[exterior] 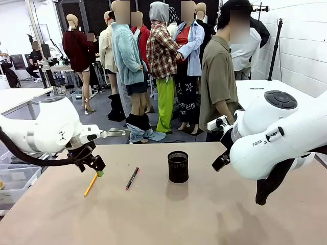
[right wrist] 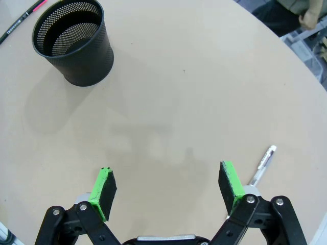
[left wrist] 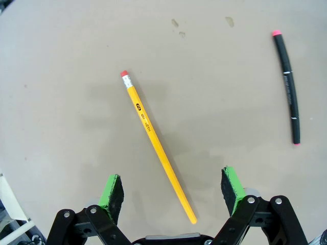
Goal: Place the pens into the pen holder.
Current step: Pick up a writing instrument from the table and place it into the Pen holder.
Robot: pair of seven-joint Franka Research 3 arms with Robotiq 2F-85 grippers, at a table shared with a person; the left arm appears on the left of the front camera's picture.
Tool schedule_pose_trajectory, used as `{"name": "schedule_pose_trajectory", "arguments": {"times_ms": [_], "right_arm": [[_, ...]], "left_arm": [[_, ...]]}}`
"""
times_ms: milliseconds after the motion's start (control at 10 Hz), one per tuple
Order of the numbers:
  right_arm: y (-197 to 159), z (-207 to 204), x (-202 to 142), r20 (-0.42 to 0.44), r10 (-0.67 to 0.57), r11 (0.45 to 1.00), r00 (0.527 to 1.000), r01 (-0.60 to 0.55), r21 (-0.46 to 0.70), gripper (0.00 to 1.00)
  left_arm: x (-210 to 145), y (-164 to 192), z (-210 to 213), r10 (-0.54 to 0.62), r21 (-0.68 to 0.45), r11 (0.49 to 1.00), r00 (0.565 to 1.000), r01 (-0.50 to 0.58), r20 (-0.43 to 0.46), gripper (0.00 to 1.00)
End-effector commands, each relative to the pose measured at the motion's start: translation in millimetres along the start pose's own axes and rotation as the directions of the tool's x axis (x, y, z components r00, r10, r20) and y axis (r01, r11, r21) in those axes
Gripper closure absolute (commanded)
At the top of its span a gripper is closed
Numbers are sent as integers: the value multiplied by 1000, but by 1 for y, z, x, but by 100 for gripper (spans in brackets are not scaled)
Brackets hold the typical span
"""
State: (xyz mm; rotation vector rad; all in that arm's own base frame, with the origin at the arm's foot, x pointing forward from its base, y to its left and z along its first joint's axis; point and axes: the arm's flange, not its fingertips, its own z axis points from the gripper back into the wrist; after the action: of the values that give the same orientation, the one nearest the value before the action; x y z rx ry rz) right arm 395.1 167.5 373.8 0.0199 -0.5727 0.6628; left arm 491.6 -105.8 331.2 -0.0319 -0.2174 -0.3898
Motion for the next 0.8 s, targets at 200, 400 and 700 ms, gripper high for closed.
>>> {"name": "schedule_pose_trajectory", "arguments": {"times_ms": [200, 400, 700], "right_arm": [[0, 0, 0, -1, 0, 1000, 1000, 0, 1, 0], [0, 0, 0, -1, 0, 1000, 1000, 0, 1, 0], [0, 0, 0, -1, 0, 1000, 1000, 0, 1, 0]], "left_arm": [[21, -2, -25, 29, -56, 998, 998, -33, -59, 0], [20, 0, -34, 57, -35, 998, 996, -59, -69, 0], [18, 1, -47, 69, -17, 997, 993, -71, -96, 3]]}}
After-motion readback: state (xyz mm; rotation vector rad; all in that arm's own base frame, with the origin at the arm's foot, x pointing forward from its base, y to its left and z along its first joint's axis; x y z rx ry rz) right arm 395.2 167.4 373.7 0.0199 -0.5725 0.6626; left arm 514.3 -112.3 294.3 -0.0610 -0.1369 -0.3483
